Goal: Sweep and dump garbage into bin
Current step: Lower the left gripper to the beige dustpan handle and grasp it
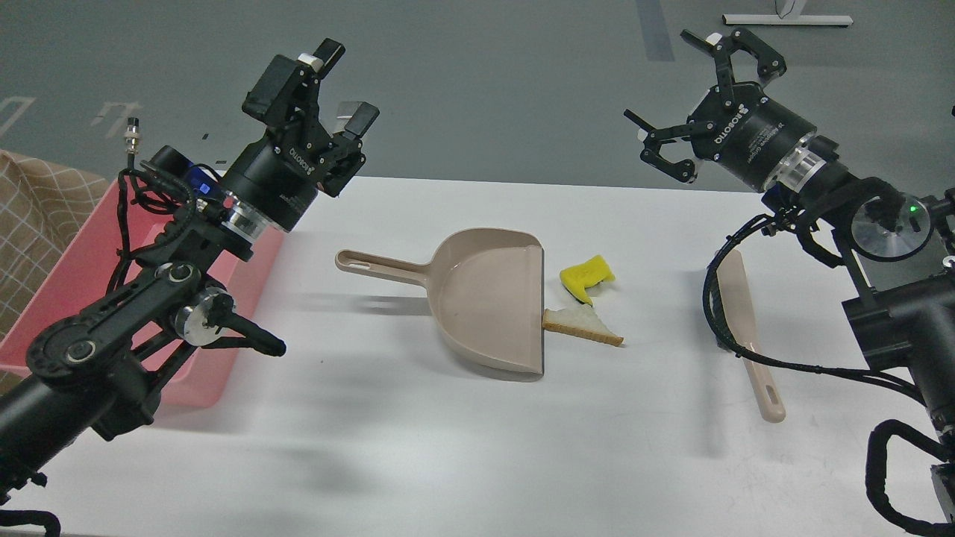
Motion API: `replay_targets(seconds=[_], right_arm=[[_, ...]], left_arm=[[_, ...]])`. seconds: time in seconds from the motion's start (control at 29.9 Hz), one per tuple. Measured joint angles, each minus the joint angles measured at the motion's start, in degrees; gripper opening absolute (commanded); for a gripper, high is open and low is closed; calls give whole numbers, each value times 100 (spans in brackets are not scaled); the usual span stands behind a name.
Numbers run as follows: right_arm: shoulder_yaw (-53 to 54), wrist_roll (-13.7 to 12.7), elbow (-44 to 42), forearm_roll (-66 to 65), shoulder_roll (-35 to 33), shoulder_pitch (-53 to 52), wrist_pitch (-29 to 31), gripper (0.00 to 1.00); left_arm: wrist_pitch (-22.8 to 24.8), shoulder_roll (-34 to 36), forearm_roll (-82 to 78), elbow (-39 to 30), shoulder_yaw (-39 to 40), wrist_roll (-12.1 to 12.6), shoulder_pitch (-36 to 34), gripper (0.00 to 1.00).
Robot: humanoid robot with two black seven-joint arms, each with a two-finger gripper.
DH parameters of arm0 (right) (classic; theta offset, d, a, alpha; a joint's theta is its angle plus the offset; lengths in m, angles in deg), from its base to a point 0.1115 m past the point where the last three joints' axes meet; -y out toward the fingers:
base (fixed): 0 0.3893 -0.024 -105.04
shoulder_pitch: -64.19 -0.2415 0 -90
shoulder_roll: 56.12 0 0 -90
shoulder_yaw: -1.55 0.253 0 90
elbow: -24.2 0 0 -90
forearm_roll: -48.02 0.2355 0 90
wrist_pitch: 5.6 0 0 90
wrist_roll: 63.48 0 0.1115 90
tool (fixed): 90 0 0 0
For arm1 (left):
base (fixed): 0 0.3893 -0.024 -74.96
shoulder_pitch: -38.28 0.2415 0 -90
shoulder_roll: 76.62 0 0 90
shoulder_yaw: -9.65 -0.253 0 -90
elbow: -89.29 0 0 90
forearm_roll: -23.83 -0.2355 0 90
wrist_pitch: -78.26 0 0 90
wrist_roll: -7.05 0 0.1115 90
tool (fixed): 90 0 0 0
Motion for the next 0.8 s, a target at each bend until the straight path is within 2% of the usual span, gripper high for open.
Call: replay_targets(seconds=[0.23, 0.57, 0.67, 0.8], right_arm=[[2, 0, -5, 0, 0, -2, 0, 99], [8, 0, -13, 0, -1, -8, 0, 99], [8, 0, -12, 0, -14, -8, 0, 99], [5, 0, -3, 0, -15, -9, 0, 99]], left_arm=[[-863, 471, -995, -619, -403, 37, 492, 98], [-2594, 898, -1974, -804, -2031, 29, 732, 98], [-2886, 986, -2221, -804, -2294, 29, 739, 98], [-2999, 1061, -2291, -757, -2560, 50, 805, 98]])
